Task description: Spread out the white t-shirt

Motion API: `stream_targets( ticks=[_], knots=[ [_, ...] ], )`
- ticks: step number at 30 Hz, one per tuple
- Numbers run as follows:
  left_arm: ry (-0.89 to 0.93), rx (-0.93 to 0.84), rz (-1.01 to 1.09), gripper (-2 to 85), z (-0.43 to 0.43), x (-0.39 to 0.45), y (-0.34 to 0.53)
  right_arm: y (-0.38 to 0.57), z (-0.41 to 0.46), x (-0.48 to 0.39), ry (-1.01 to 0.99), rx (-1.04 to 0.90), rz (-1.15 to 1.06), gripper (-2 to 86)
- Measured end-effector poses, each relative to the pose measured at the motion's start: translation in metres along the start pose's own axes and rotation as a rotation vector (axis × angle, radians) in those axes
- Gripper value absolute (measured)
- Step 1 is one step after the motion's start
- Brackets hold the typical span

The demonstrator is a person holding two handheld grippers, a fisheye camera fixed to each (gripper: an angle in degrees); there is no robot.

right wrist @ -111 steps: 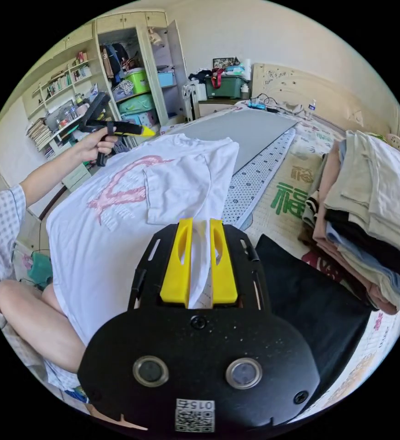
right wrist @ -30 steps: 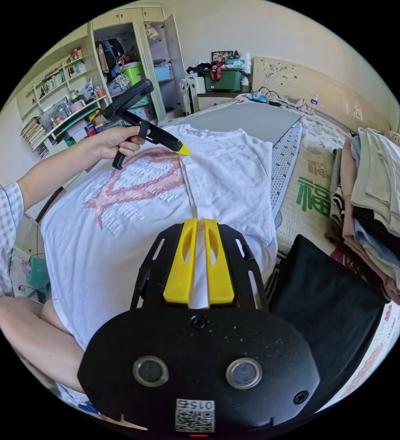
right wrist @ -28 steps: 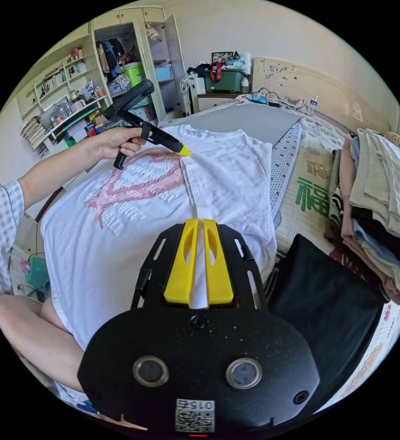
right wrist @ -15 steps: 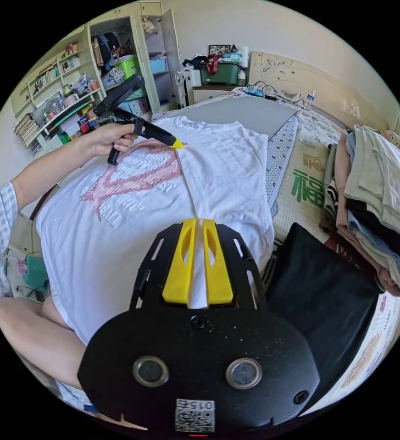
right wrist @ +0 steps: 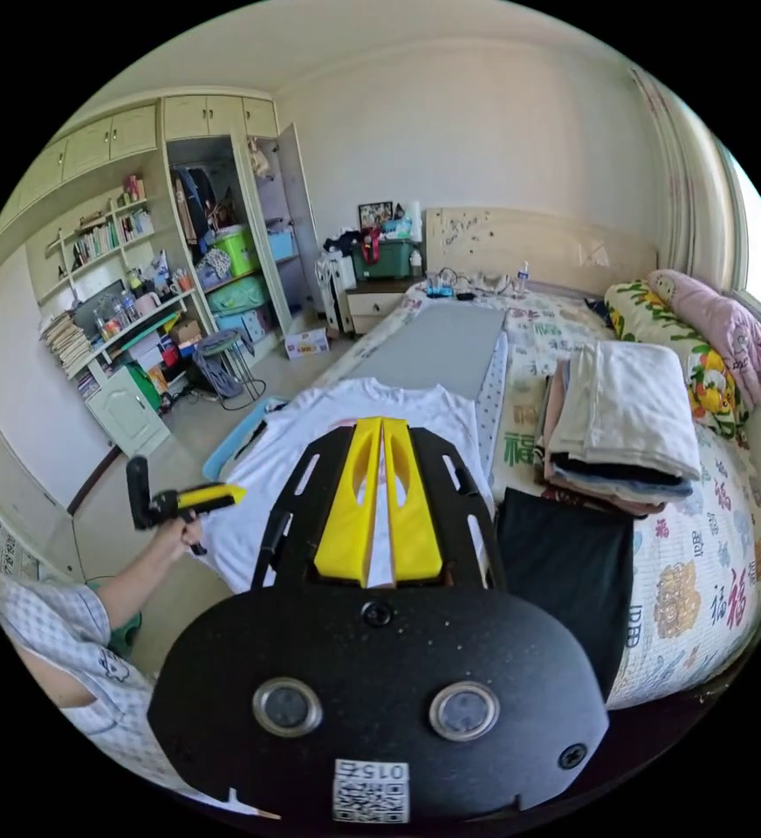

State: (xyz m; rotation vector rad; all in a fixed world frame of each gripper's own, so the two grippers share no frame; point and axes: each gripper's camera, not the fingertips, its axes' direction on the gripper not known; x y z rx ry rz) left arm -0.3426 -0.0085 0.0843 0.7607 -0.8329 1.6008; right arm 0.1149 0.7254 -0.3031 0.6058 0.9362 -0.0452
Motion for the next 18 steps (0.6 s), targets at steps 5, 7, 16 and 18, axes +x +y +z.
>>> stream_targets(
  ticks=[5, 7, 16, 18],
  knots=[
    [-0.174, -0.101, 0.036, -0.7, -0.032, 0.024, 0.100, 0.003, -0.159, -0.041, 0.204, -0.026, -0.015, -0.3],
    [-0.136, -0.109, 0.020, -0.7, -0.042, 0.025, 0.124, 0.009, -0.227, -0.059, 0.295, 0.009, -0.025, -0.4],
    [-0.043, -0.147, -0.085, -0.7, -0.089, 0.007, 0.215, 0.092, -0.544, -0.074, 0.228, 0.298, 0.016, -0.5],
    [-0.026, -0.160, -0.122, -0.7, -0.092, -0.002, 0.228, 0.115, -0.593, -0.063, 0.219, 0.357, 0.028, -0.5]
  ],
)
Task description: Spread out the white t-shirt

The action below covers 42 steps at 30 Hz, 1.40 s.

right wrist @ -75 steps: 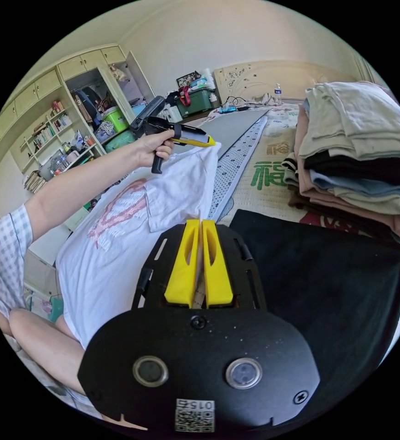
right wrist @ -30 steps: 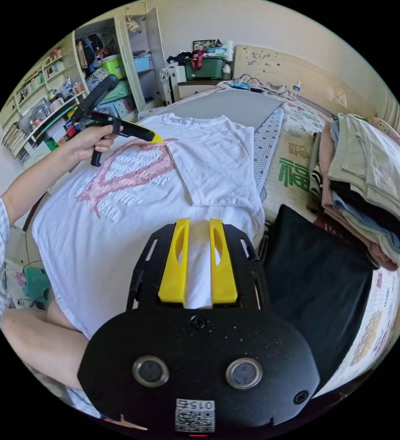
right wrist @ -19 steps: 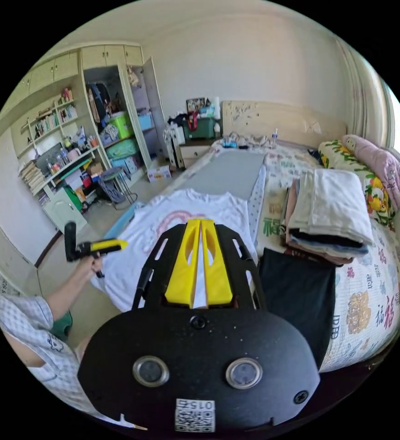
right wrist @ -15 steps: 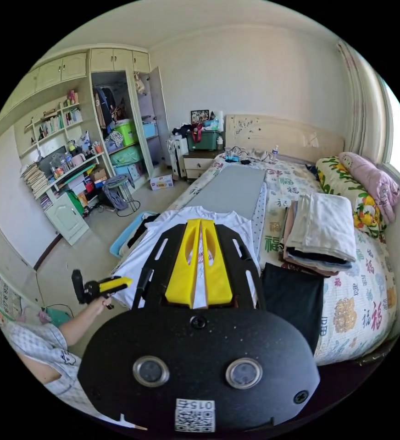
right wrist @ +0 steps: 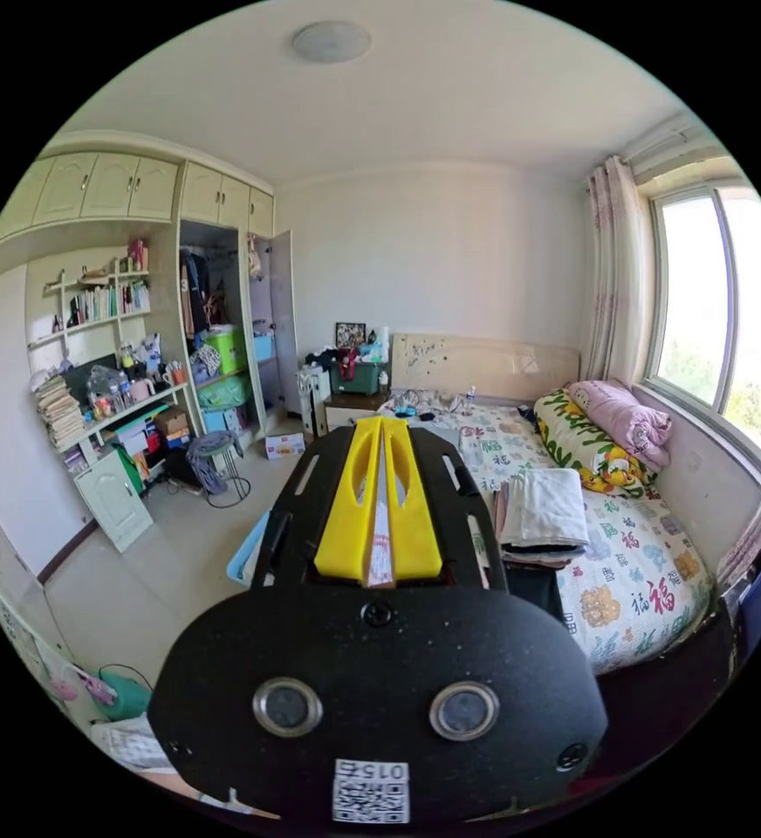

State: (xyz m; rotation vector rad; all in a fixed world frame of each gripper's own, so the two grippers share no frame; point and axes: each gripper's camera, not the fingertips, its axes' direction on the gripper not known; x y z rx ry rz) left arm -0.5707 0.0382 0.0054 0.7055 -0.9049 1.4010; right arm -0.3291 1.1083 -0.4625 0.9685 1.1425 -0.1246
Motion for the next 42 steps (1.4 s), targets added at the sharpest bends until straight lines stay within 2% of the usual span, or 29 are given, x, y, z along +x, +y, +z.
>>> stream_targets(
  ticks=[5, 9, 14, 22, 28, 33, 37, 42],
  knots=[
    [0.100, 0.004, -0.075, -0.8, 0.000, -0.023, 0.022, 0.021, -0.099, 0.089, -0.049, 0.077, 0.063, -0.5],
    [0.079, 0.031, -0.052, -0.8, -0.006, -0.021, 0.023, 0.046, -0.119, 0.142, -0.067, 0.031, 0.060, -0.5],
    [0.064, -0.001, 0.038, -0.8, -0.011, -0.013, 0.013, 0.116, -0.186, 0.179, 0.224, 0.217, -0.046, -0.6],
    [0.003, 0.094, 0.077, -0.4, -0.038, -0.001, 0.007, 0.165, -0.261, 0.256, 0.327, 0.339, -0.201, -0.6],
    [-0.051, 0.166, -0.033, 0.9, -0.072, -0.022, 0.019, 0.166, -0.216, 0.285, 0.304, 0.263, -0.307, -0.6],
    [-0.077, 0.234, -0.138, 2.2, -0.105, -0.048, 0.019, 0.143, -0.177, 0.309, 0.295, 0.341, -0.343, -0.7],
    [-0.064, 0.352, -0.273, 4.1, -0.143, -0.074, 0.015, 0.087, -0.113, 0.330, 0.185, 0.299, -0.323, -0.5],
    [-0.028, 0.515, -0.405, 5.6, -0.196, -0.104, 0.002, 0.007, -0.022, 0.312, 0.092, 0.240, -0.371, -0.4]
  ],
)
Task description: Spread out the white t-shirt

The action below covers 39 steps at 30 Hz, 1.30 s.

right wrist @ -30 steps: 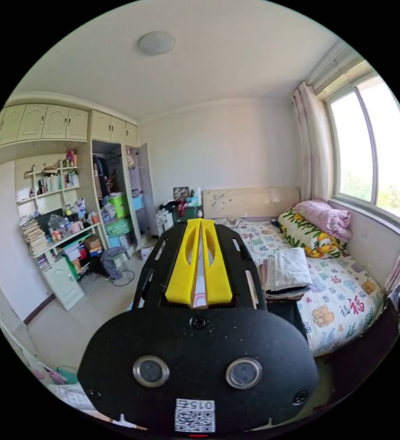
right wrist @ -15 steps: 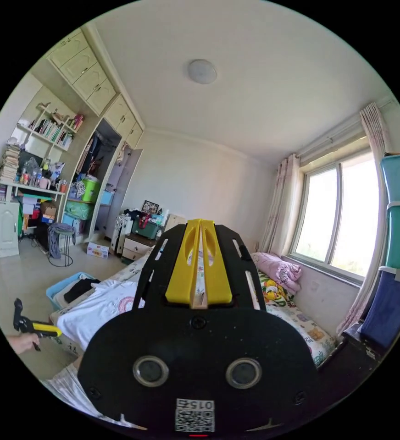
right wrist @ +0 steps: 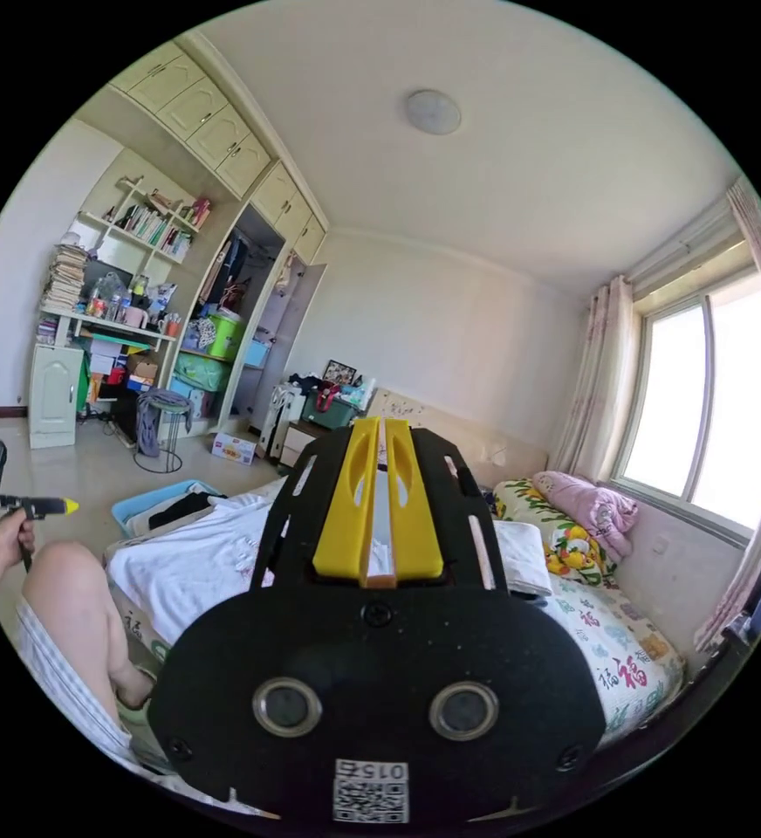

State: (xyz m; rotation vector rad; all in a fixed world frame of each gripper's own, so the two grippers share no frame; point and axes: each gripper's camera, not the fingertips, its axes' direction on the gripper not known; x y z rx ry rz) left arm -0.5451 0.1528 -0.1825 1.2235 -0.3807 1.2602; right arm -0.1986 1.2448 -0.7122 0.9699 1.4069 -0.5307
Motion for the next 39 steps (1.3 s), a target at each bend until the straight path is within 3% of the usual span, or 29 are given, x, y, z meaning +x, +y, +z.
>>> stream_targets(
  ticks=[4, 9, 11, 13, 16, 19, 24, 30, 32, 39],
  knots=[
    [-0.190, 0.045, 0.014, 5.7, -0.023, -0.007, -0.051, -0.084, 0.127, 0.001, -0.143, -0.049, 0.040, -0.8],
    [0.043, 0.114, -0.139, 5.9, -0.018, -0.046, -0.116, -0.195, 0.313, -0.031, -0.254, -0.138, 0.025, -0.8],
    [0.188, 0.252, -0.315, 5.6, -0.002, -0.067, -0.131, -0.249, 0.418, -0.054, -0.338, -0.211, 0.059, -0.7],
    [0.204, 0.325, -0.398, 5.6, 0.019, -0.077, -0.142, -0.290, 0.499, -0.074, -0.409, -0.277, 0.078, -0.8],
    [0.154, 0.297, -0.520, 7.3, 0.075, -0.096, -0.169, -0.359, 0.632, -0.108, -0.461, -0.380, 0.093, -0.6],
    [0.226, 0.210, -0.643, 8.5, 0.144, -0.124, -0.197, -0.432, 0.761, -0.141, -0.511, -0.464, 0.061, -0.5],
    [0.174, 0.120, -0.706, 9.3, 0.241, -0.162, -0.240, -0.548, 0.974, -0.208, -0.576, -0.589, -0.022, -0.5],
    [0.257, -0.010, -0.758, 8.6, 0.341, -0.189, -0.287, -0.672, 1.245, -0.350, -0.724, -0.772, -0.145, 2.1],
    [0.207, -0.008, -0.768, 3.1, 0.343, -0.188, -0.293, -0.721, 1.340, -0.429, -0.807, -0.835, -0.223, 4.9],
    [0.150, -0.058, -0.733, -0.9, 0.349, -0.172, -0.318, -0.799, 1.520, -0.640, -0.696, -1.058, -0.550, 10.7]
  ],
)
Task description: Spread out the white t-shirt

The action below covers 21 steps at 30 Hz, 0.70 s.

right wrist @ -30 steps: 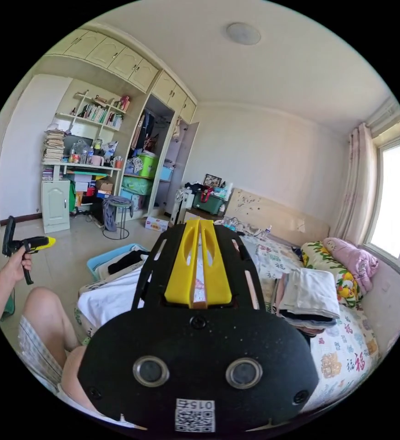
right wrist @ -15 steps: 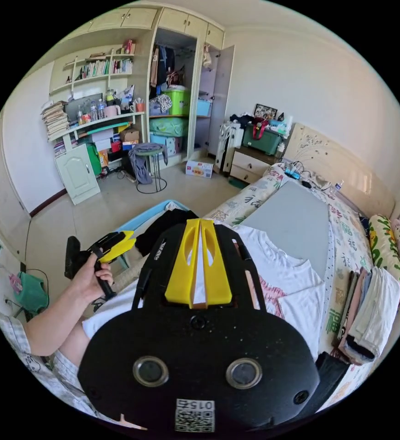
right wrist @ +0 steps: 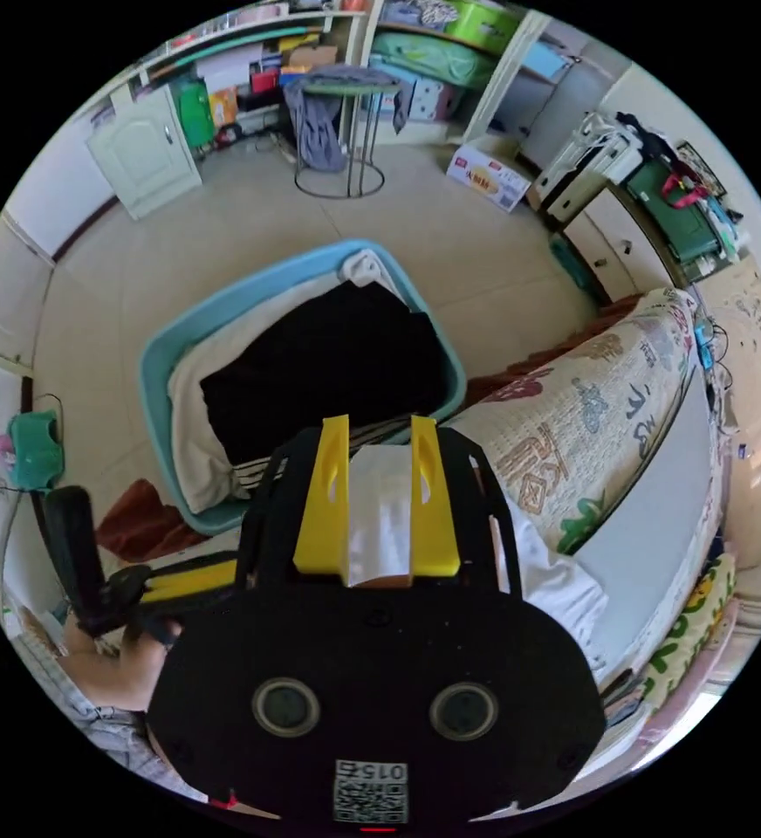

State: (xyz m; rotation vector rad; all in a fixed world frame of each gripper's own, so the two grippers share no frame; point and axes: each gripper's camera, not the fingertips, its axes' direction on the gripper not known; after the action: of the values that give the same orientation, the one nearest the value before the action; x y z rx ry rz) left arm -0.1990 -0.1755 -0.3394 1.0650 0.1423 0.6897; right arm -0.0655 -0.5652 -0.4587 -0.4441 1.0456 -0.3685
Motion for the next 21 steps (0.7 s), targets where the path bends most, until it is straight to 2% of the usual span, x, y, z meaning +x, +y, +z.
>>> stream_targets(
  ticks=[2, 6, 9, 10, 13, 15, 18, 21],
  knots=[
    [0.013, -0.004, -0.003, -0.9, 0.003, 0.006, 0.000, -0.060, 0.010, -0.017, 0.029, -0.114, -0.062, 12.0],
    [0.034, -0.008, -0.006, -1.0, 0.007, 0.013, 0.002, -0.109, 0.027, -0.047, -0.012, -0.370, -0.178, 14.8],
    [0.043, -0.007, -0.014, -1.0, 0.011, 0.018, 0.006, -0.123, 0.011, -0.071, 0.205, -0.390, -0.224, 11.2],
    [0.037, -0.005, -0.010, -1.0, 0.012, 0.021, 0.008, -0.124, 0.002, -0.077, 0.277, -0.382, -0.226, 7.0],
    [0.029, -0.004, -0.002, -1.0, 0.016, 0.027, 0.016, -0.117, -0.034, -0.069, 0.291, -0.309, -0.165, 0.2],
    [0.025, -0.006, 0.022, -1.0, 0.020, 0.032, 0.022, -0.098, -0.067, -0.052, 0.269, -0.214, -0.095, -0.5],
    [-0.002, -0.003, 0.114, -1.0, 0.024, 0.049, 0.033, -0.027, -0.134, -0.015, 0.190, 0.005, 0.032, -0.9],
    [-0.026, -0.018, 0.247, -0.9, 0.029, 0.071, 0.045, 0.099, -0.188, 0.047, 0.073, 0.246, 0.235, -0.9]
  ],
)
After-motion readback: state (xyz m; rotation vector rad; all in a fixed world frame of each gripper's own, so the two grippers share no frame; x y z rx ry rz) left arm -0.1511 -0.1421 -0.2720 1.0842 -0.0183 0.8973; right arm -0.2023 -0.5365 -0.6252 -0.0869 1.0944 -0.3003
